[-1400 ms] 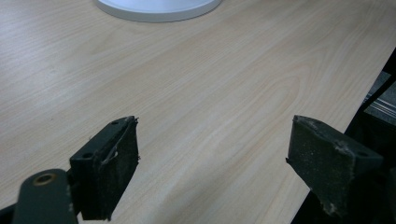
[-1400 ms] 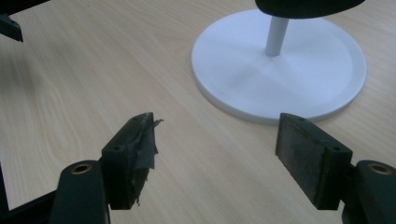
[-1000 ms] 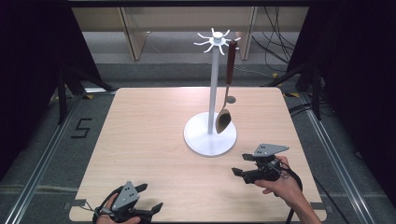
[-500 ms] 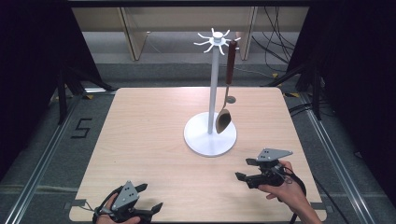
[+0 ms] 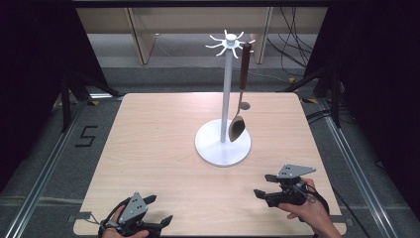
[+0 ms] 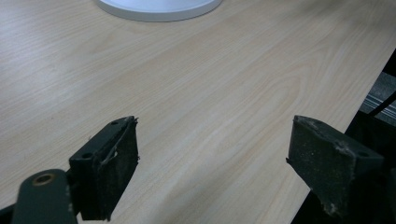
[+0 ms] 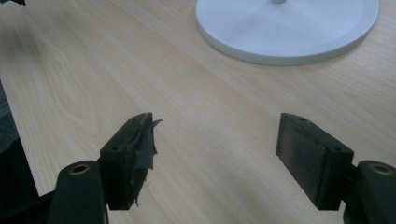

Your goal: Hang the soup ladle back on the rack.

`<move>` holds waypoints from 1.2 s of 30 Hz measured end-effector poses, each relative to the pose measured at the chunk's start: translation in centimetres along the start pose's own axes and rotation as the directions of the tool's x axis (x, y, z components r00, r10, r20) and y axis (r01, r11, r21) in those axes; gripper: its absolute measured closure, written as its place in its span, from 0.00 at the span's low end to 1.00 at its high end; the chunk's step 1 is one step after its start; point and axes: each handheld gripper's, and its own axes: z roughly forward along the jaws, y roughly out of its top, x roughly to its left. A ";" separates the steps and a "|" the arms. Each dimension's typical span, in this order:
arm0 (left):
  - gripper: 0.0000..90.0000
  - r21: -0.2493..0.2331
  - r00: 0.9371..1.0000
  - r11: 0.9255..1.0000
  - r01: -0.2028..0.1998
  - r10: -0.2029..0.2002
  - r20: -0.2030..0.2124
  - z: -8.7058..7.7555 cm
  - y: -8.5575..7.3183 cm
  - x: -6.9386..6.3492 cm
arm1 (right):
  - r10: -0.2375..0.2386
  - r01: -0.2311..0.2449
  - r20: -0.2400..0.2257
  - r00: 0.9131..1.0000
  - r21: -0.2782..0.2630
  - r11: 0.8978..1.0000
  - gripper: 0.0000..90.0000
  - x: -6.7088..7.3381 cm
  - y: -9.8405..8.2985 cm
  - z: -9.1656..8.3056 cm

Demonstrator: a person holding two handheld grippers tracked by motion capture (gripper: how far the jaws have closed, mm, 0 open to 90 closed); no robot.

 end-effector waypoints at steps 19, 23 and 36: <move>0.17 -0.005 1.000 1.000 -0.022 0.022 0.004 0.1 0.0 0.1 | -0.024 0.024 -0.031 0.999 0.008 1.000 0.30 0.8 -2.1 -0.3; 0.17 0.003 0.999 0.999 -0.039 0.039 0.001 0.0 0.1 0.2 | -0.021 0.021 -0.022 1.000 0.008 1.000 0.30 0.9 -2.5 -0.4; 0.17 -0.005 1.000 1.000 -0.023 0.023 0.003 0.1 0.0 0.1 | -0.024 0.024 -0.035 0.999 0.007 1.000 0.30 0.9 -3.3 -0.8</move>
